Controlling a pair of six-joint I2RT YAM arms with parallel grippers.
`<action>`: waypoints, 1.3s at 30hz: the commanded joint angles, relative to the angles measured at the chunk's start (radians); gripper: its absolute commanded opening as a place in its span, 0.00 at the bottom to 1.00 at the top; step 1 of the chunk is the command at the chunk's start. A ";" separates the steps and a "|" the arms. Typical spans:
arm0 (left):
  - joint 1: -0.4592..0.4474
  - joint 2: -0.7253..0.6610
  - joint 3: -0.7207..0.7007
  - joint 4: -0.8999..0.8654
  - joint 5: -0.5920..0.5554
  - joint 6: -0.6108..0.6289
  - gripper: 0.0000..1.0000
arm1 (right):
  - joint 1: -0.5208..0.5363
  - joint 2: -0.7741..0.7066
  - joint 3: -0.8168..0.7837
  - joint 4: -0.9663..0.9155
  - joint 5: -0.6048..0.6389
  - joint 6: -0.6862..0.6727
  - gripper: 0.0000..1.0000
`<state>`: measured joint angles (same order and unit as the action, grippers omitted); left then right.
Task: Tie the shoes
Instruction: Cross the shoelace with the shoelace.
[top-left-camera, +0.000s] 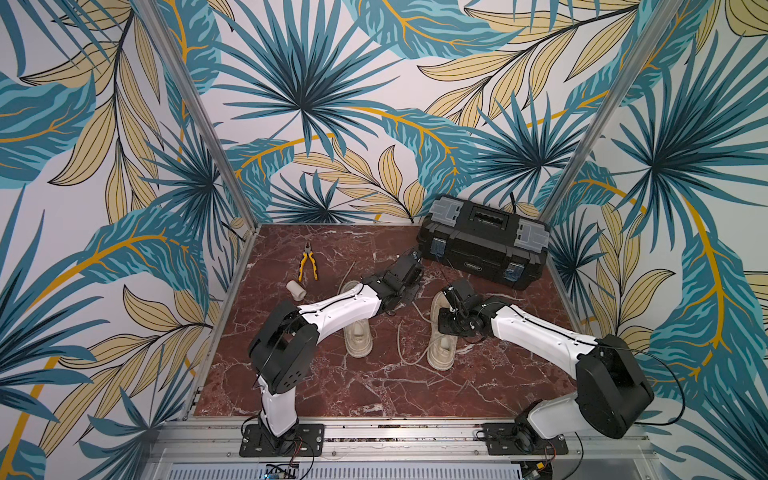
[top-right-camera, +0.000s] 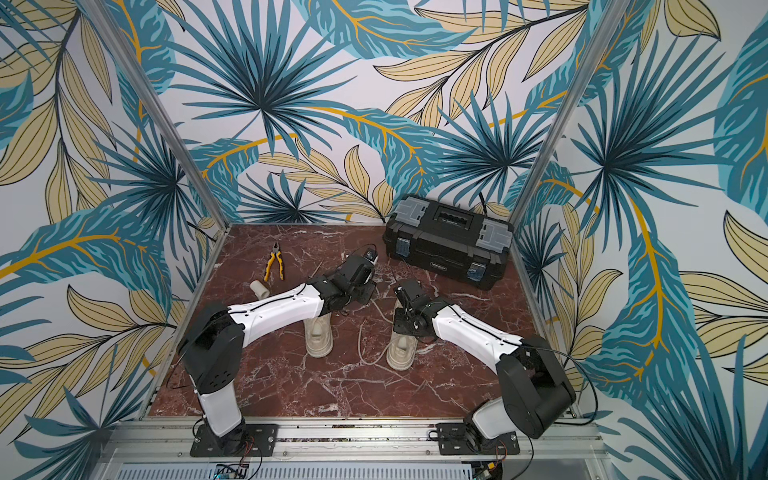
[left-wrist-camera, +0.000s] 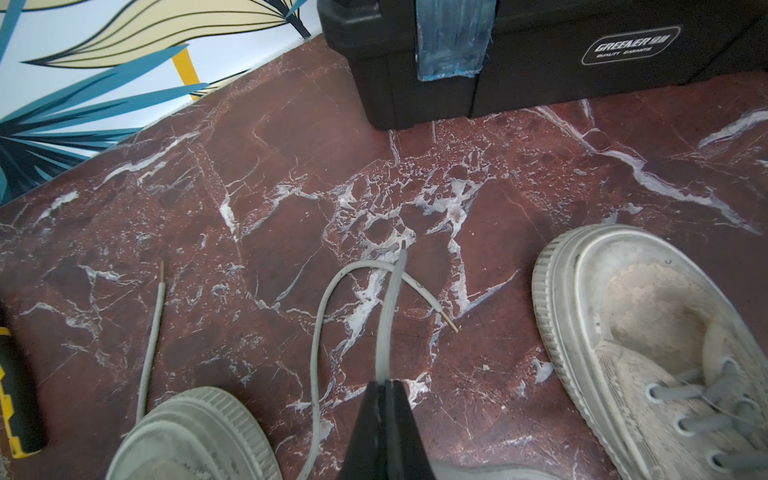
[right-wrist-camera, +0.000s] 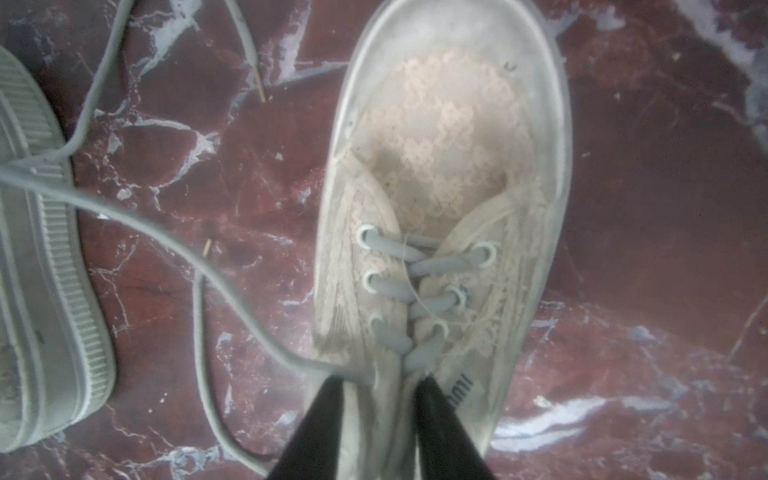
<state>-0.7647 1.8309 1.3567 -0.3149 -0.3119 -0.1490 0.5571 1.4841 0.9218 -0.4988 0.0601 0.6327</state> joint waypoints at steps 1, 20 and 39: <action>0.004 -0.062 -0.045 0.059 -0.021 -0.009 0.00 | 0.027 0.022 0.035 0.037 -0.001 0.010 0.20; 0.038 -0.243 -0.226 0.157 0.043 -0.004 0.00 | 0.084 -0.013 0.083 0.047 0.006 -0.123 0.49; 0.048 -0.284 -0.284 0.328 0.396 -0.023 0.00 | -0.172 -0.142 -0.110 0.784 -0.568 0.370 0.81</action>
<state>-0.7200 1.5703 1.1126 -0.0330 0.0353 -0.1555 0.3798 1.3422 0.8585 0.0929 -0.4305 0.7311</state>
